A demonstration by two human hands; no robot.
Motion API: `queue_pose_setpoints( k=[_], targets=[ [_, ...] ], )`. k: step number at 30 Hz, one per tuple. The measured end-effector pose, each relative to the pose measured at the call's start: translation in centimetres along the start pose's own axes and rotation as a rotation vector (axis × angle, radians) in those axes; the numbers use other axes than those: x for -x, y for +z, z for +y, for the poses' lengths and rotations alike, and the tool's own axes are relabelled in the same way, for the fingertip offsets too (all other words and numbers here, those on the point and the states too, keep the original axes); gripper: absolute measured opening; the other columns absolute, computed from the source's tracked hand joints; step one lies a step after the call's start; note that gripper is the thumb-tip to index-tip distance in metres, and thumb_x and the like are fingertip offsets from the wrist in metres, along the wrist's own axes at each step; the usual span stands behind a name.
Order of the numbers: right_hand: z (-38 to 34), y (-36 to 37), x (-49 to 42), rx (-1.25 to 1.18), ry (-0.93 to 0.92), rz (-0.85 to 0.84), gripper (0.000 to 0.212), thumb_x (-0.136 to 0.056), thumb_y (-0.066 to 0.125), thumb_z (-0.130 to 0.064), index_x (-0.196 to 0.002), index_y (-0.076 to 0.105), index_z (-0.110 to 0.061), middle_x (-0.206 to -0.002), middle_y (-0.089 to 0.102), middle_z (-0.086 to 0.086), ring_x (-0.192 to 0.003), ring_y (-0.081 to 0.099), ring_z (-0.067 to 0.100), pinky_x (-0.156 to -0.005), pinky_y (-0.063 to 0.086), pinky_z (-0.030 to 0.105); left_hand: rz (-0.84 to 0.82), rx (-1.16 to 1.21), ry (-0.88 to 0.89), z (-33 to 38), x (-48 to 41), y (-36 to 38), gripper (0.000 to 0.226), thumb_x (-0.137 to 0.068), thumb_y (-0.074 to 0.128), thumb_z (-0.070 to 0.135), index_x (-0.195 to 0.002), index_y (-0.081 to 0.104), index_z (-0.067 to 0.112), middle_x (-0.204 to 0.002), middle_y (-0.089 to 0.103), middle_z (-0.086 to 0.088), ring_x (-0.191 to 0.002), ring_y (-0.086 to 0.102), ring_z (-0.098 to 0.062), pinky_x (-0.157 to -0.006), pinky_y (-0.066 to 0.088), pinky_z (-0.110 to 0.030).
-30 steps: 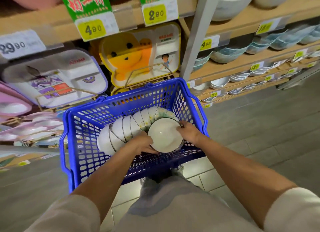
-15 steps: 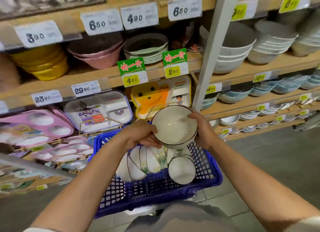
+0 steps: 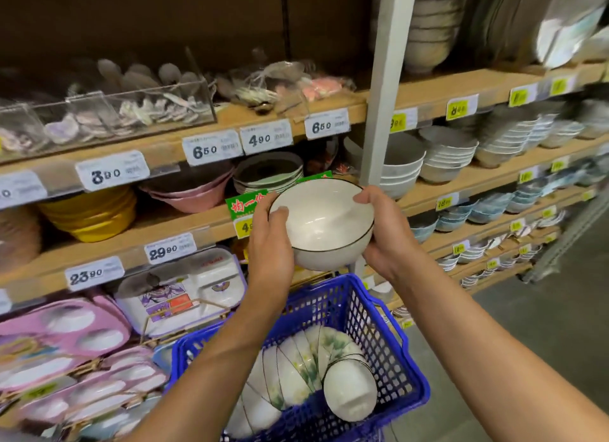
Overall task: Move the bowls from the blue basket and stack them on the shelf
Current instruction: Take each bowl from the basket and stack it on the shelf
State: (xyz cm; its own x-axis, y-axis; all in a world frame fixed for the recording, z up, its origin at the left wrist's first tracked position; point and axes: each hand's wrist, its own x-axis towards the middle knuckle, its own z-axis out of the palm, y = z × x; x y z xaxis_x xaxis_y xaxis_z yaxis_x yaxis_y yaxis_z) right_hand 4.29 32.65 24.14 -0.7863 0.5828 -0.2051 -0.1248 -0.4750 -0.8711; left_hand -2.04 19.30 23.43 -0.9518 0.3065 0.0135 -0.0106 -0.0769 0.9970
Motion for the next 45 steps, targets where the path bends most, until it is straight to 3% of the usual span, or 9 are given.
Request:
queue_pose_setpoints(
  k=[3, 8, 11, 15, 26, 31, 35, 40, 45],
  targets=[
    [-0.8, 1.0, 1.2, 0.004, -0.027, 0.083, 0.031, -0.084, 0.049, -0.016, -0.109, 0.065, -0.008, -0.102, 0.073, 0.017, -0.093, 0.066, 0.032, -0.073, 0.053, 0.037, 0.026, 0.203, -0.01, 1.4, 0.5, 0.7, 0.045, -0.075, 0.044, 0.043, -0.114, 0.065, 0.033, -0.118, 0.064, 0.003, -0.112, 0.058, -0.019, -0.099, 0.047, -0.042],
    [-2.3, 0.0, 2.9, 0.001, -0.076, 0.164, 0.036, -0.083, 0.047, -0.018, -0.114, 0.065, -0.01, -0.109, 0.072, 0.015, -0.099, 0.065, 0.032, -0.078, 0.052, 0.039, -0.027, 0.305, -0.075, 2.1, 0.6, 2.4, 0.066, -0.066, 0.048, 0.053, -0.122, 0.065, 0.02, -0.131, 0.058, -0.012, -0.118, 0.056, -0.03, -0.104, 0.043, -0.056],
    [-3.1, -1.9, 3.6, 0.035, -0.137, 0.186, 0.029, -0.085, 0.046, -0.02, -0.103, 0.068, -0.016, -0.095, 0.074, 0.007, -0.089, 0.064, 0.026, -0.07, 0.049, 0.034, -0.046, 0.349, -0.115, 2.6, 1.4, 4.3, 0.069, -0.066, 0.051, 0.052, -0.122, 0.064, 0.015, -0.13, 0.058, -0.016, -0.117, 0.057, -0.032, -0.1, 0.045, -0.053],
    [-4.7, -5.3, 4.5, 0.065, -0.179, 0.213, 0.023, -0.089, 0.047, -0.028, -0.099, 0.067, -0.021, -0.079, 0.075, -0.002, -0.083, 0.064, 0.021, -0.068, 0.048, 0.033, -0.068, 0.381, -0.131, 2.8, 2.6, 8.1, 0.041, -0.08, 0.05, 0.039, -0.109, 0.068, 0.015, -0.118, 0.066, -0.016, -0.106, 0.063, -0.032, -0.085, 0.05, -0.044],
    [-14.1, -18.9, 5.0, 0.202, -0.277, 0.139, 0.043, -0.1, 0.037, -0.04, -0.086, 0.076, -0.028, -0.094, 0.076, -0.003, -0.085, 0.071, 0.008, -0.078, 0.051, 0.032, -0.238, 0.425, -0.098, 4.5, 6.3, 23.6, 0.03, -0.092, 0.043, 0.027, -0.091, 0.071, 0.018, -0.077, 0.075, 0.002, -0.066, 0.07, -0.013, -0.05, 0.052, -0.02],
    [-18.0, -24.6, 4.6, 0.194, -0.281, 0.14, 0.044, -0.101, 0.034, -0.051, -0.102, 0.071, -0.026, -0.098, 0.076, -0.007, -0.093, 0.07, 0.007, -0.084, 0.051, 0.032, -0.285, 0.412, -0.13, 4.8, 7.6, 30.1, 0.032, -0.089, 0.042, 0.032, -0.083, 0.072, 0.023, -0.075, 0.075, 0.004, -0.059, 0.069, -0.011, -0.056, 0.05, -0.026],
    [-20.5, -27.9, 3.7, 0.189, -0.302, 0.127, 0.055, -0.101, 0.026, -0.055, -0.096, 0.072, -0.026, -0.101, 0.076, -0.003, -0.098, 0.07, 0.013, -0.082, 0.052, 0.035, -0.307, 0.417, -0.169, 5.6, 7.6, 34.1, 0.031, -0.089, 0.042, 0.03, -0.089, 0.07, 0.017, -0.073, 0.074, 0.001, -0.054, 0.068, -0.012, -0.045, 0.051, -0.022],
    [-22.8, -30.1, 1.2, 0.169, -0.282, 0.093, 0.056, -0.101, 0.023, -0.058, -0.105, 0.069, -0.026, -0.102, 0.076, -0.002, -0.097, 0.071, 0.013, -0.091, 0.053, 0.039, -0.306, 0.391, -0.112, 6.0, 6.3, 37.7, 0.043, -0.09, 0.042, 0.028, -0.062, 0.074, 0.023, -0.072, 0.075, 0.002, -0.056, 0.069, -0.012, -0.045, 0.052, -0.022],
    [-24.7, -30.8, -2.8, 0.165, -0.262, 0.049, 0.055, -0.101, 0.026, -0.056, -0.106, 0.071, -0.024, -0.105, 0.075, -0.003, -0.102, 0.069, 0.012, -0.102, 0.047, 0.042, -0.257, 0.402, -0.069, 6.8, 3.5, 40.3, 0.033, -0.093, 0.04, 0.025, -0.075, 0.068, 0.019, -0.067, 0.073, 0.002, -0.054, 0.068, -0.011, -0.044, 0.05, -0.019]
  ],
)
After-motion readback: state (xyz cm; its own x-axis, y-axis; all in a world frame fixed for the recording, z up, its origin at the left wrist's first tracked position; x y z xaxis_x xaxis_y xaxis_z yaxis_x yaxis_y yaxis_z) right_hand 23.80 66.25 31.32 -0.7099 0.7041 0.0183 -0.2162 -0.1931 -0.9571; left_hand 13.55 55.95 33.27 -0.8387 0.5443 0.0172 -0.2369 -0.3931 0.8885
